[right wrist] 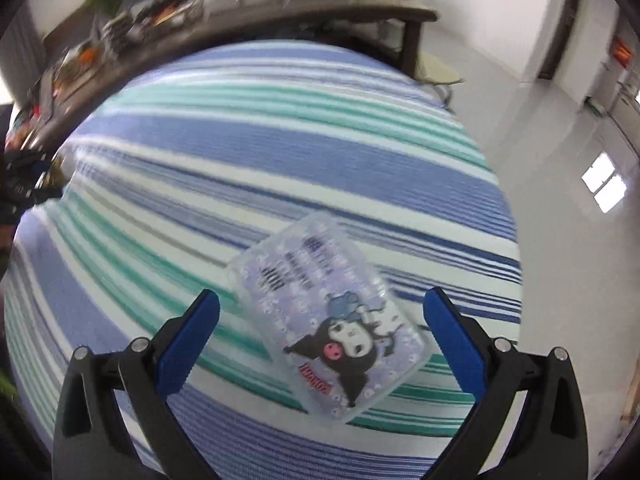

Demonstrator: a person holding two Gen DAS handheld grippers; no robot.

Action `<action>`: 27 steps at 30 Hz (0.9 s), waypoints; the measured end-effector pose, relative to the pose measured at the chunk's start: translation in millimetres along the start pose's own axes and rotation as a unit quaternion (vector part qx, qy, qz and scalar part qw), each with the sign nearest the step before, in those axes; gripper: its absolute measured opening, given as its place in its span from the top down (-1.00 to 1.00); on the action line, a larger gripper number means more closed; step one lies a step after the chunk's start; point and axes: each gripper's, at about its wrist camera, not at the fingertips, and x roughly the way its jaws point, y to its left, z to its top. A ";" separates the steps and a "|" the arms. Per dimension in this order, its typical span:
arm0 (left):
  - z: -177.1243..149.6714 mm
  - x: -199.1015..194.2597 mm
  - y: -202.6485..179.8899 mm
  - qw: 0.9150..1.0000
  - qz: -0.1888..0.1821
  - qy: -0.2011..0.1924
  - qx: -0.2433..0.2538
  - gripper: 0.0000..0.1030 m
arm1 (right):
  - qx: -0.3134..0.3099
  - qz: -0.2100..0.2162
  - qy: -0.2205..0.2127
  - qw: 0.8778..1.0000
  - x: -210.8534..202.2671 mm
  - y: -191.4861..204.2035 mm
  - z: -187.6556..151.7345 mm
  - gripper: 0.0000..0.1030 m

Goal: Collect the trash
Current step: 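Grasp the gold foil wrapper with the left tool while the right tool grasps the clear box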

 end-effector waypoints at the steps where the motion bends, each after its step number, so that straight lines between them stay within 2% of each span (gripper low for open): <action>1: -1.3 0.5 -0.6 1.000 -0.001 0.001 0.000 0.14 | -0.006 0.001 0.010 1.000 1.4 3.7 -0.8 -0.90; 2: -2.4 0.8 -1.2 1.000 -0.001 0.002 0.000 0.14 | -0.007 0.005 0.016 1.000 0.9 6.2 -1.6 -0.82; 3: -2.8 1.5 -1.3 1.000 0.000 0.003 0.001 0.14 | -0.008 0.005 0.018 1.000 -1.8 7.2 -4.9 -0.44; 4: -3.6 1.9 -1.7 1.000 0.000 0.003 0.001 0.13 | -0.006 -0.009 0.019 1.000 -4.1 11.1 -7.0 -0.32; 9: -7.0 3.7 -1.3 1.000 0.013 0.002 -0.013 0.13 | 0.033 -0.036 0.009 0.999 -10.5 41.9 -21.9 -0.30; 13: -9.5 -0.7 2.1 0.999 0.028 -0.009 -0.042 0.13 | 0.142 -0.037 -0.024 0.989 -15.6 81.7 -33.4 -0.31; 16: -10.1 -2.9 3.9 0.997 0.035 -0.017 -0.060 0.12 | 0.185 -0.048 -0.047 0.980 -15.2 123.0 -33.7 -0.30; 20: -11.0 -3.6 0.5 0.997 0.045 -0.024 -0.063 0.12 | 0.195 -0.055 -0.089 0.975 -10.3 171.9 -23.5 -0.30; 23: -11.3 -3.9 -3.4 0.997 0.044 -0.028 -0.061 0.11 | 0.193 -0.058 -0.102 0.974 -5.1 188.0 -20.5 -0.31; 25: -11.9 -3.7 -4.4 0.997 0.047 -0.030 -0.061 0.10 | 0.183 -0.083 -0.099 0.975 -6.1 189.5 -26.3 -0.45; 26: -13.9 -3.9 -4.4 0.997 0.046 -0.030 -0.061 0.04 | 0.179 -0.088 -0.096 0.975 -5.5 189.9 -28.6 -0.60; 27: -15.6 -3.9 -3.8 0.997 0.045 -0.030 -0.062 -0.12 | 0.178 -0.090 -0.092 0.976 -5.3 187.5 -30.6 -0.66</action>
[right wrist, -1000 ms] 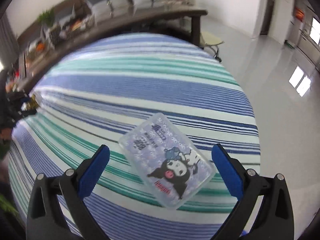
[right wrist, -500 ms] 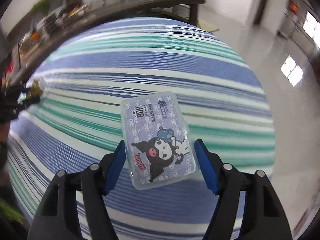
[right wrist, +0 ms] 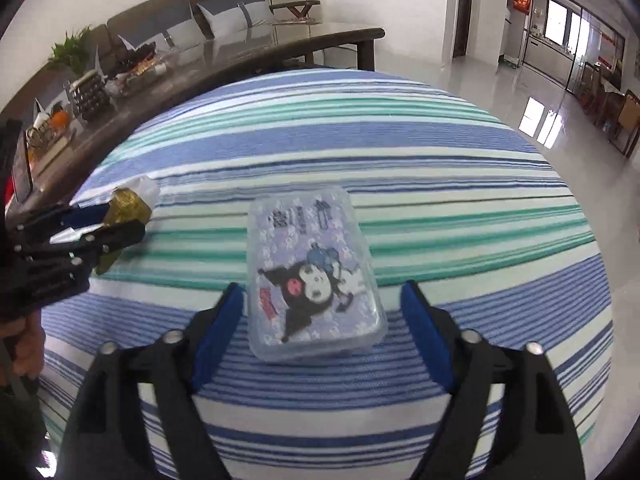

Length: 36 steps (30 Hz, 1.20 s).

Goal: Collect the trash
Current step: 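Grasp the gold foil wrapper with the left tool while the right tool grasps the clear box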

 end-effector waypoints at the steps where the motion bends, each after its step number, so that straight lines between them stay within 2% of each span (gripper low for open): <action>1: -1.1 0.4 1.4 1.000 0.000 0.001 -0.002 -0.25 | -0.004 -0.008 0.004 1.000 -0.2 -1.9 -2.9 -0.72; 2: -3.3 -0.1 2.4 1.000 0.001 0.000 -0.004 -0.53 | -0.009 -0.016 0.008 1.000 -0.6 -3.9 -6.0 -0.73; 3: -5.5 -1.0 3.4 1.000 0.002 -0.002 -0.004 -0.70 | -0.013 -0.019 0.013 1.000 -0.8 -5.8 -8.8 -0.75; 5: -9.4 -0.8 4.5 1.000 0.004 -0.001 -0.003 -0.76 | -0.016 -0.020 0.024 0.999 0.8 -9.7 -14.9 -0.77; 10: -20.9 8.7 3.1 1.000 0.008 0.025 0.011 -0.81 | -0.013 -0.014 0.023 1.000 -3.2 -16.3 -26.0 -0.83; 13: -23.5 8.7 1.6 0.999 0.007 0.027 0.019 -0.89 | -0.012 -0.013 0.018 1.000 -4.4 -16.5 -28.6 -0.84; 19: -23.9 9.0 3.0 0.999 0.001 0.028 0.020 -0.90 | -0.021 -0.007 0.025 0.999 -2.7 -14.6 -27.5 -0.87; 22: -21.4 8.0 4.0 0.999 -0.013 0.036 0.029 -0.90 | -0.016 0.014 0.043 0.999 -3.8 -19.7 -16.8 -0.87; 25: -12.7 4.4 8.6 0.998 -0.038 0.034 0.027 -0.89 | -0.020 0.022 0.040 0.999 -8.9 -17.2 5.6 -0.87; 28: -4.9 1.1 3.0 0.998 -0.037 0.030 0.044 -0.89 | -0.043 0.039 0.072 0.996 0.6 -2.9 24.9 -0.87; 31: 0.5 5.5 -4.8 0.997 -0.034 0.037 0.056 -0.76 | -0.064 0.023 0.100 0.993 16.9 8.8 35.9 -0.85; 33: 1.0 9.6 -6.9 0.997 -0.031 0.044 0.057 -0.57 | -0.059 0.022 0.109 0.992 22.7 10.4 39.5 -0.81; 34: 1.0 11.5 -8.0 0.997 -0.030 0.047 0.057 -0.52 | -0.056 0.027 0.114 0.992 24.0 10.5 40.1 -0.43; 35: 0.7 12.5 -8.4 0.997 -0.030 0.048 0.057 -0.38 | -0.049 0.027 0.117 0.992 23.7 9.0 40.0 -0.19; 36: 0.8 13.8 -8.8 0.997 -0.028 0.050 0.057 -0.16 | -0.041 0.025 0.116 0.992 21.2 7.0 40.4 -0.19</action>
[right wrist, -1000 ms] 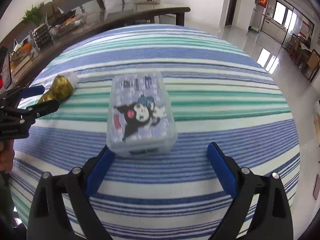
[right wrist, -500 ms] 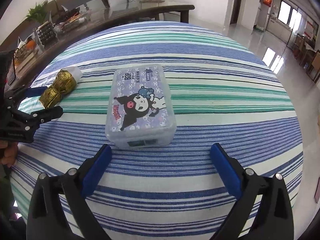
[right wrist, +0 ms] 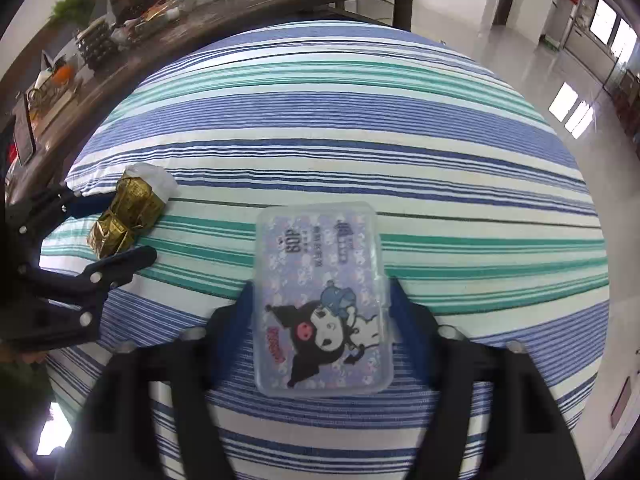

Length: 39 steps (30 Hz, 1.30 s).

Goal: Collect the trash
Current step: 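Grasp the gold foil wrapper with the left tool while the right tool grasps the clear box, then carry the gold wrapper and clear box to the wastebasket and open both tools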

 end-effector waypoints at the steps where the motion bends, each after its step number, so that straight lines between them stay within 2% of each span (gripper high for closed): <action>1: -0.2 0.6 -0.7 1.000 0.002 0.001 0.001 -0.01 | 0.006 0.000 -0.007 1.000 -3.9 -1.6 -1.8 -0.19; 2: -0.2 0.1 -1.7 1.000 0.006 0.000 0.003 0.21 | 0.010 0.001 -0.016 1.000 -9.2 -2.7 -4.3 -0.19; 11: 8.3 -29.2 -25.5 0.999 -0.006 -0.041 0.024 0.26 | 0.045 0.019 -0.053 0.997 -48.0 -24.6 -45.5 -0.19; 20: 23.5 -53.4 -74.8 0.995 0.003 -0.078 0.068 0.26 | 0.084 0.024 -0.074 0.993 -79.1 -48.8 -87.8 -0.19; 28: 35.5 -59.9 -119.8 0.991 -0.014 -0.090 0.103 0.27 | 0.120 0.019 -0.090 0.988 -95.4 -74.1 -116.1 -0.19; 30: 37.7 -59.1 -130.5 0.990 -0.033 -0.086 0.105 0.27 | 0.132 0.021 -0.095 0.986 -100.3 -82.1 -125.9 -0.19; 33: 38.6 -56.1 -146.2 0.988 -0.095 -0.067 0.097 0.27 | 0.165 0.026 -0.108 0.980 -114.8 -105.8 -149.9 -0.19; 36: 35.7 -52.6 -179.0 0.982 -0.144 -0.046 0.115 0.27 | 0.212 0.015 -0.127 0.969 -136.4 -142.2 -181.2 -0.19; 39: 31.0 -52.9 -223.9 0.971 -0.186 -0.032 0.145 0.27 | 0.262 -0.027 -0.134 0.955 -156.1 -192.5 -220.3 -0.19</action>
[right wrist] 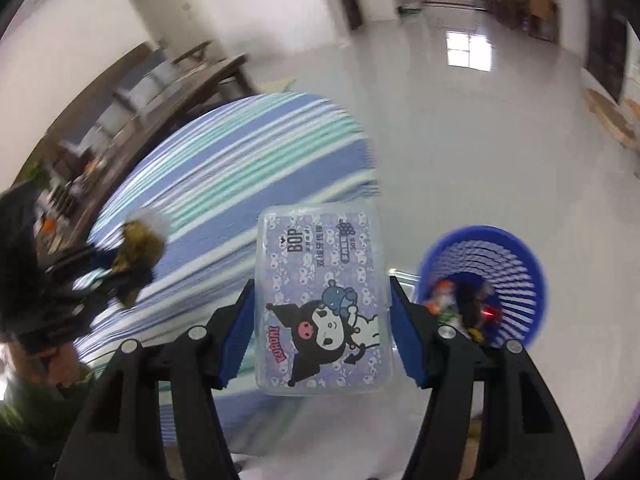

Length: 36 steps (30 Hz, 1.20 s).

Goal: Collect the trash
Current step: 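Carry the gold wrapper and clear box to the wastebasket and open both tools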

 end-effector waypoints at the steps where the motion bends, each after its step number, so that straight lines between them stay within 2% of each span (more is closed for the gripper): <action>1: 3.4 6.2 -15.8 1.000 -0.014 0.003 0.009 0.27 | 0.016 -0.014 -0.001 1.000 -3.8 -20.0 -1.0 -0.19; 4: 17.0 24.4 -59.0 0.998 -0.051 0.012 0.030 0.27 | 0.065 -0.043 -0.003 0.997 -13.1 -77.1 -4.8 -0.19; 8: 38.3 58.8 -115.7 0.995 -0.078 0.026 0.050 0.26 | 0.107 -0.061 -0.006 0.992 -13.1 -131.5 -8.0 -0.19; 13: 61.8 123.0 -168.8 0.993 -0.086 0.056 0.054 0.25 | 0.143 -0.061 -0.006 0.988 6.4 -177.2 -6.8 -0.19; 16: 70.3 167.9 -186.0 0.992 -0.087 0.077 0.048 0.25 | 0.166 -0.060 -0.006 0.984 24.3 -202.2 -3.4 -0.19; 19: 72.0 213.9 -195.2 0.992 -0.073 0.095 0.039 0.24 | 0.180 -0.061 -0.005 0.982 44.6 -223.7 -1.6 -0.19; 25: 70.0 287.9 -187.5 0.991 -0.059 0.121 0.012 0.22 | 0.227 -0.044 0.014 0.973 92.0 -262.7 -10.6 -0.21; 26: 69.5 297.0 -185.0 0.991 -0.057 0.124 0.008 0.16 | 0.236 -0.037 0.017 0.971 99.8 -268.5 -13.8 -0.24; 28: 68.4 309.8 -180.8 0.991 -0.056 0.125 0.006 -0.12 | 0.253 -0.030 0.014 0.967 109.6 -276.9 -20.6 -0.49; 30: 67.1 309.1 -175.4 0.992 -0.042 0.116 0.009 -0.46 | 0.265 -0.034 0.004 0.964 111.1 -278.8 -24.5 -0.55; 33: 66.3 295.6 -173.9 0.994 -0.037 0.098 0.012 -0.61 | 0.270 -0.042 -0.008 0.962 98.3 -282.9 -21.9 -0.70; 36: 75.9 272.7 -183.9 0.997 -0.032 0.070 0.017 -0.74 | 0.241 -0.068 -0.025 0.968 70.3 -274.0 -17.2 -0.82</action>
